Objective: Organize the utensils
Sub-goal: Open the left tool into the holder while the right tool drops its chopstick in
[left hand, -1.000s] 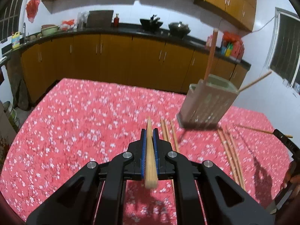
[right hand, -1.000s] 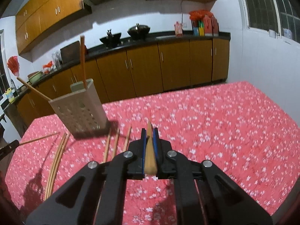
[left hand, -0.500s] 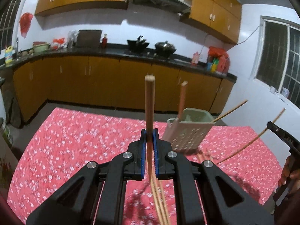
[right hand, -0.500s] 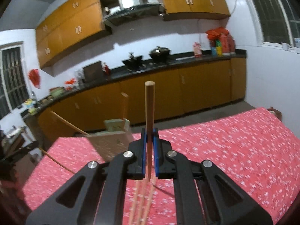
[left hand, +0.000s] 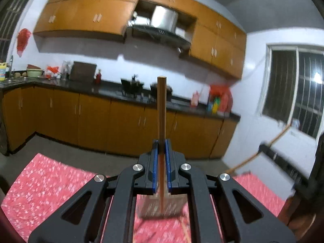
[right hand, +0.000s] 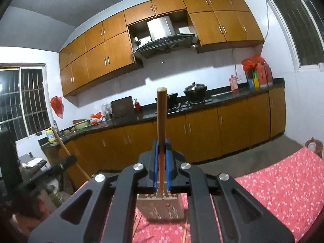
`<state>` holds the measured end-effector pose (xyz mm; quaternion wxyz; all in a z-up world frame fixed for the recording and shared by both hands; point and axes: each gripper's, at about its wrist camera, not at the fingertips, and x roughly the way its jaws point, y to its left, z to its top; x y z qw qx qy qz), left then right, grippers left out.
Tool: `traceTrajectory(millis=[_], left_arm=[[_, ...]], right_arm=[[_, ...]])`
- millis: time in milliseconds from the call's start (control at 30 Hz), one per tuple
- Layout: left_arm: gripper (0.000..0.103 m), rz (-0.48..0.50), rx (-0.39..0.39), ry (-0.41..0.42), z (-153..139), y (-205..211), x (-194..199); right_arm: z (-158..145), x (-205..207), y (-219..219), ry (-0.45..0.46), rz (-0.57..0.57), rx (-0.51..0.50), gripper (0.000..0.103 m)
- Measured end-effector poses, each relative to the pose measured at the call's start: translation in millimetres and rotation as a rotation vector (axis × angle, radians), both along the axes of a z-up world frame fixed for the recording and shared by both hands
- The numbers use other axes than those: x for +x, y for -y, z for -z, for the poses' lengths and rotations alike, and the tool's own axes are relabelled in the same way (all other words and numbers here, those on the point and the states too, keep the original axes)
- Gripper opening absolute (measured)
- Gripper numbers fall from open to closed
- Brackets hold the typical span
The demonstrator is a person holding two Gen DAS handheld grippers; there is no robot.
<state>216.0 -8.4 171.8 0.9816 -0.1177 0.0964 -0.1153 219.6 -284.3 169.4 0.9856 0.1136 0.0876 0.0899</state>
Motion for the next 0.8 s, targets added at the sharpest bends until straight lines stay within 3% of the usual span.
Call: traceTrajectory(millis=[200,433,567,600,667,733,800], left_arm=[[0.008,-0.081,-0.023,0.067,-0.3,4.2,19.7],[0.008,-0.057,-0.008,-0.042,36.5,16.7,51.8],[0.009,-0.046,-0.013,-0.107,49.5,14.3,59.0],[0.012,-0.044,-0.014,-0.112,50.4,12.9,59.1],[0.038,-0.048,-0.024,-0.108,49.4,9.0,54.8],[0.047,-0.067,-0.027,-0.084,45.1,7.3,45.9],[0.047,-0.065,-0.031,-0.071,39.5,5.5,40.7]], right_arm=[[16.4,32.3,-2.7,-0.062,0.008,-0.008,0.008],[37.8,53.0,-8.6,-0.138,0.006,-0.023,0.008],[43.5,53.3,-11.2,-0.145,0.000,-0.023,0.016],[44.0,51.6,-11.3,-0.143,0.002,-0.021,0.022],[41.5,48.5,-11.3,-0.133,0.003,-0.019,0.026],[39.4,43.9,-11.8,-0.123,0.005,-0.021,0.027],[35.1,38.2,-11.1,-0.110,0.005,-0.021,0.027]])
